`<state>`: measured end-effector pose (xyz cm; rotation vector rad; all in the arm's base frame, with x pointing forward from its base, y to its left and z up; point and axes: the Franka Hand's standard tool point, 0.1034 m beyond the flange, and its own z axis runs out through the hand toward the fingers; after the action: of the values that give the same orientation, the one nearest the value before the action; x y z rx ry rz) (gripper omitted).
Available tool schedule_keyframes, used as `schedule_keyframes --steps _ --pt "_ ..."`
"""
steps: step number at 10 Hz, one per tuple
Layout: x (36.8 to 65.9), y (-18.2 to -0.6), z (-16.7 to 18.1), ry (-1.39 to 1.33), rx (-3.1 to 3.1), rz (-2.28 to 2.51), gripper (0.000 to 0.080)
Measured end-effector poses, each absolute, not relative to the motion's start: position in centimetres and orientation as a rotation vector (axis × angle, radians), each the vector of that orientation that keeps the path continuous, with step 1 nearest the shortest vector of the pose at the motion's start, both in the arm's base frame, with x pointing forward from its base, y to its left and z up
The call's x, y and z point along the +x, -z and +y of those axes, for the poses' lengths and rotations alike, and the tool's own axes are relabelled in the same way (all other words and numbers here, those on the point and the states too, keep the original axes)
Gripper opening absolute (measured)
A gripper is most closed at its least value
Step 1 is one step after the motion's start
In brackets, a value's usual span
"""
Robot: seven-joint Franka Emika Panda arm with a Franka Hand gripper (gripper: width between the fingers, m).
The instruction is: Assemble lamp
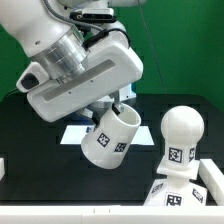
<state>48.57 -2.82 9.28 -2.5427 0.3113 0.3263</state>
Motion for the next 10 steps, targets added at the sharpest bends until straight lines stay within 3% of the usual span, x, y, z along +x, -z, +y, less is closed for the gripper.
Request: schedule_keyframes --steps 3,5,6,10 --pt "48.7 -9.4 -2.8 -0.319 -2.536 0.32 0.0343" --pt "49.4 -11.3 -2.3 -0.211 -2.434 0.411 0.0343" --pt "49.4 -11.4 -2.6 -0.185 -2.417 0.454 0.0343" --pt "49.5 -9.3 -3.3 -0.086 -2.455 0.59 0.0343"
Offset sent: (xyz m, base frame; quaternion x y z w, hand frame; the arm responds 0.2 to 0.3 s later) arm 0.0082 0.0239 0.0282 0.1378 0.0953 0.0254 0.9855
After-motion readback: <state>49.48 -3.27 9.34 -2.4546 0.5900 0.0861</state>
